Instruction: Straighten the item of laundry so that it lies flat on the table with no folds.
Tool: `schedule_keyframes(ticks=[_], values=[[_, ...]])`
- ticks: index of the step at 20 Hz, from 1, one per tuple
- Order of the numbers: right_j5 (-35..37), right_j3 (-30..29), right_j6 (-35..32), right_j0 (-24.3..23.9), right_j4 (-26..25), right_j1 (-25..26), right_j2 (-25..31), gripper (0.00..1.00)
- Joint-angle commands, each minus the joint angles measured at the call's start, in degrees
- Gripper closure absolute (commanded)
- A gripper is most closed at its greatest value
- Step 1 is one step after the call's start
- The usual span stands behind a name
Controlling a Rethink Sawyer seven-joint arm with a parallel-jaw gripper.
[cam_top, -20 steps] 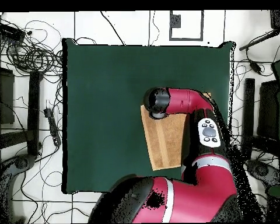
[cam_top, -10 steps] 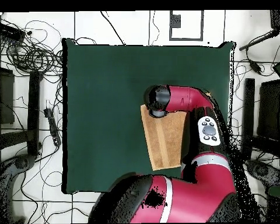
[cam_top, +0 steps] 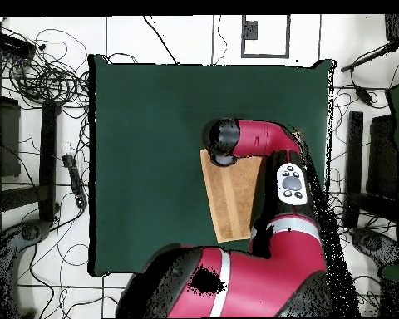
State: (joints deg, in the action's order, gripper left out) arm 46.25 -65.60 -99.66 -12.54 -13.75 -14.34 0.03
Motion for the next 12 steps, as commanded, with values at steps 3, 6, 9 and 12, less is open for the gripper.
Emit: schedule_keyframes(ticks=[3, 6, 9, 12], values=[[-18.64, 3.04, -21.01, 5.53, 3.56, 16.42, 2.34, 0.0], [-18.14, 4.9, -22.81, 7.26, 5.25, 17.56, 0.88, 0.0], [-18.36, 6.22, -24.38, 9.06, 7.08, 18.69, -0.66, 0.0], [-18.56, 7.27, -24.68, 10.26, 8.42, 19.61, -1.94, 0.0]])
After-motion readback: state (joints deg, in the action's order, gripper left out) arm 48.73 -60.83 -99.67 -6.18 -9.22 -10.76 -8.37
